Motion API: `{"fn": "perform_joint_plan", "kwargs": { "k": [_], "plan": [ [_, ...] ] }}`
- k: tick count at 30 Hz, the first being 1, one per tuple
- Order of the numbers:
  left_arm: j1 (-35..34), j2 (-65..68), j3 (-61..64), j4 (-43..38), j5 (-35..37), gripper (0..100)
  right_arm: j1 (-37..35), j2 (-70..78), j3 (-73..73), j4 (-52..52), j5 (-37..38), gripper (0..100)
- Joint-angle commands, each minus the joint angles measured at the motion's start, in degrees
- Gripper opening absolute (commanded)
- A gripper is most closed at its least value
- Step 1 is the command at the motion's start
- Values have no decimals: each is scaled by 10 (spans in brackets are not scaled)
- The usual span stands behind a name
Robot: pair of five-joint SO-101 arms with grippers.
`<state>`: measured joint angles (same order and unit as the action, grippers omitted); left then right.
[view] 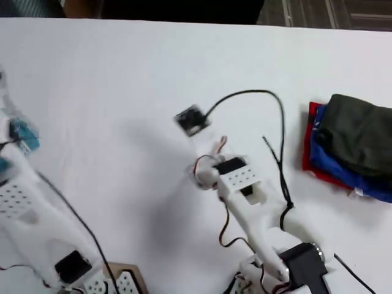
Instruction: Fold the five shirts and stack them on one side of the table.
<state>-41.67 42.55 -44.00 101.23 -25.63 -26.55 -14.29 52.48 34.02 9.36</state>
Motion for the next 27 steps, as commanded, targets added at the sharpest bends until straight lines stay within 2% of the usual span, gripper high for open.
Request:
{"fn": "perform_joint_plan", "kwargs": {
  "k": [1, 6, 9, 12, 14, 18, 24, 27],
  "plan": [
    [92, -133, 79, 11, 43, 26, 51, -24, -4, -20, -33, 87],
    [189, -268, 170, 11, 41, 26, 87, -24, -3, -36, -60, 85],
    [207, -347, 208, 11, 39, 26, 84, -24, -2, -36, -60, 84],
    [200, -393, 240, 5, 4, 26, 84, -24, -2, -36, -60, 87],
    [163, -399, 256, -10, -24, 26, 84, -24, -2, -36, -60, 87],
    [26, -399, 311, -97, -66, 47, 84, -24, -2, -36, -60, 87],
    [-152, -399, 377, -218, -179, 260, 84, -24, -2, -36, -60, 87],
    [-216, -398, 392, -284, -190, 286, 83, -24, -2, -36, -60, 87]
  ]
}}
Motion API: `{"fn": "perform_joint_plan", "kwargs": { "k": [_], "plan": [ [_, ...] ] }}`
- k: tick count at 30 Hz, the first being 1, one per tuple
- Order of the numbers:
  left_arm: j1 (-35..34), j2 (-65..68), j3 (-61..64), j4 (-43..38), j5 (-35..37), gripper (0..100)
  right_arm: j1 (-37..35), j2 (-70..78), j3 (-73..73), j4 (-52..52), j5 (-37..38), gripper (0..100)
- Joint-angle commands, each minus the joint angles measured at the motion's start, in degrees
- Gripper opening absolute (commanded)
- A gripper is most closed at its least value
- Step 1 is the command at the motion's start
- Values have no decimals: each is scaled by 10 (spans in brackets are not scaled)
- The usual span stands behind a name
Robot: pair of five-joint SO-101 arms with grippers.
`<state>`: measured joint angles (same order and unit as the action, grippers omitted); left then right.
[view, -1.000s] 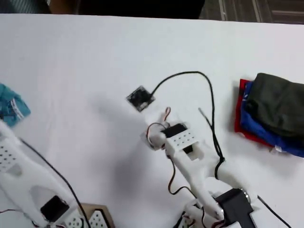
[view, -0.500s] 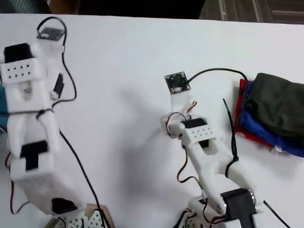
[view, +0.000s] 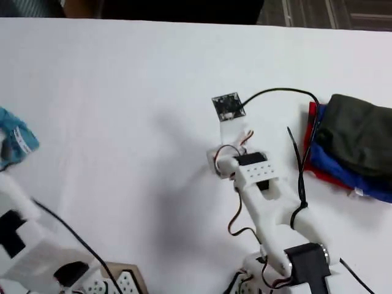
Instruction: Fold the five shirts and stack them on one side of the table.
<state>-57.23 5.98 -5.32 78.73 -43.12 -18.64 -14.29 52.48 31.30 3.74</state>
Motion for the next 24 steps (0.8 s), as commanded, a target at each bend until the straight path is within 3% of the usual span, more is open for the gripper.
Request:
{"fn": "perform_joint_plan", "kwargs": {
  "k": [1, 6, 12, 21, 24],
  "plan": [
    [-76, -32, 9, -80, -16, 286, 4, -24, -2, -8, -4, 87],
    [-112, 40, -17, -118, -11, 286, 4, -24, -2, -8, -4, 86],
    [-142, 196, -160, -116, 20, 286, 4, -24, -2, -7, -4, 84],
    [-150, 405, -444, -18, 24, 286, 4, -24, -2, -7, -4, 84],
    [-149, 469, -509, -11, 76, 286, 4, -24, -2, -7, -4, 84]
  ]
}}
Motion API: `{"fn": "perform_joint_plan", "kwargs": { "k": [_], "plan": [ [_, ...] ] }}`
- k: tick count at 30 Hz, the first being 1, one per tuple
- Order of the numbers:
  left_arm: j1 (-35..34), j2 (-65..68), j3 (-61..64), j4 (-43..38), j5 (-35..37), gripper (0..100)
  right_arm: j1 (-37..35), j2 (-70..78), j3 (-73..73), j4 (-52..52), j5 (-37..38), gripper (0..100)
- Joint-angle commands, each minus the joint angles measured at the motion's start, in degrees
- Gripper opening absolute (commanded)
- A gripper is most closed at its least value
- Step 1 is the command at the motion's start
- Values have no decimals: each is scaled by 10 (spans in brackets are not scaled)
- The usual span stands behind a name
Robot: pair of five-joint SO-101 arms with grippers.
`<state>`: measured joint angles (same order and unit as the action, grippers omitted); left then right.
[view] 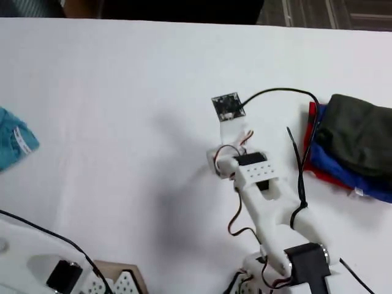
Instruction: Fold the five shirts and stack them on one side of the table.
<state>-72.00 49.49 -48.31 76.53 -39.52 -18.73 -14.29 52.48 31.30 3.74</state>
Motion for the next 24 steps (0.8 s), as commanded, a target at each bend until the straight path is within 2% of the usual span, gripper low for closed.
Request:
{"fn": "perform_joint_plan", "kwargs": {
  "k": [1, 4, 7, 9, 11, 12, 13, 16, 20, 24],
  "plan": [
    [-2, 53, -97, 15, 62, 286, 5, -24, -2, -7, -4, 84],
    [-1, 105, -137, 41, 117, 286, 5, -24, -2, -7, -4, 84],
    [10, 146, -168, 87, 125, 256, 5, -24, -2, -7, -4, 84],
    [24, 163, -189, 120, 123, 166, 5, -24, -2, -7, -4, 84],
    [41, 169, -217, 156, 127, 33, 5, -24, -2, -7, -4, 84],
    [50, 169, -231, 175, 127, 14, 5, -24, -2, -7, -4, 84],
    [62, 167, -246, 195, 127, 42, 5, -24, -2, -7, -4, 84],
    [100, 167, -315, 253, 127, 23, 5, -24, -2, -8, -4, 84],
    [139, 150, -371, 259, 127, 25, 5, -24, -2, -8, -6, 84],
    [182, 93, -341, 260, 133, 25, 8, -24, -2, -9, -6, 84]
  ]
}}
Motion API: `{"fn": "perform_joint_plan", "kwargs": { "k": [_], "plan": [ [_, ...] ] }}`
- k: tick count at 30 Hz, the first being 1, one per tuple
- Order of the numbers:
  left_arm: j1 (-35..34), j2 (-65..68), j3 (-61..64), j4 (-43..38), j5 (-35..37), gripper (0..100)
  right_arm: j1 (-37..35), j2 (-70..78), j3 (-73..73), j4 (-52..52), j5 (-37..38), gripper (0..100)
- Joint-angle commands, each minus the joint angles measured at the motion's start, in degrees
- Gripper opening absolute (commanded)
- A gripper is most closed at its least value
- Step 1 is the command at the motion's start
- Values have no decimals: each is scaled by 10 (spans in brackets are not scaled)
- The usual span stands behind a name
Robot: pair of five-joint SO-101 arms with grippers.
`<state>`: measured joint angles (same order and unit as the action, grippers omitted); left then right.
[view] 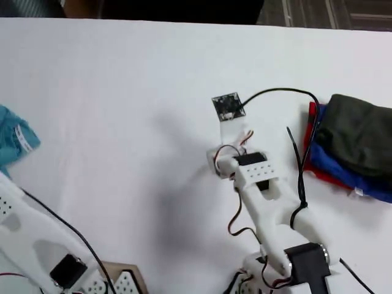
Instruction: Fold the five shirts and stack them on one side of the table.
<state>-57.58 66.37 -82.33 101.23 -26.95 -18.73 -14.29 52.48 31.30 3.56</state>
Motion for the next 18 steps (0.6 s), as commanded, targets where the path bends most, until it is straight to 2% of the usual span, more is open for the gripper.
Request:
{"fn": "perform_joint_plan", "kwargs": {
  "k": [1, 5, 8, 13, 18],
  "plan": [
    [48, -97, 19, 13, 18, 25, 8, -23, -2, -14, -4, 84],
    [105, -199, 131, 13, 64, 25, 9, -23, -1, -22, -5, 84],
    [162, -290, 247, 12, 73, 25, 12, -23, -1, -22, -35, 84],
    [285, -433, 436, 11, 75, 25, 42, -23, -1, -29, -57, 86],
    [415, -546, 525, 11, 75, 25, 54, -23, -1, -29, -57, 84]
  ]
}}
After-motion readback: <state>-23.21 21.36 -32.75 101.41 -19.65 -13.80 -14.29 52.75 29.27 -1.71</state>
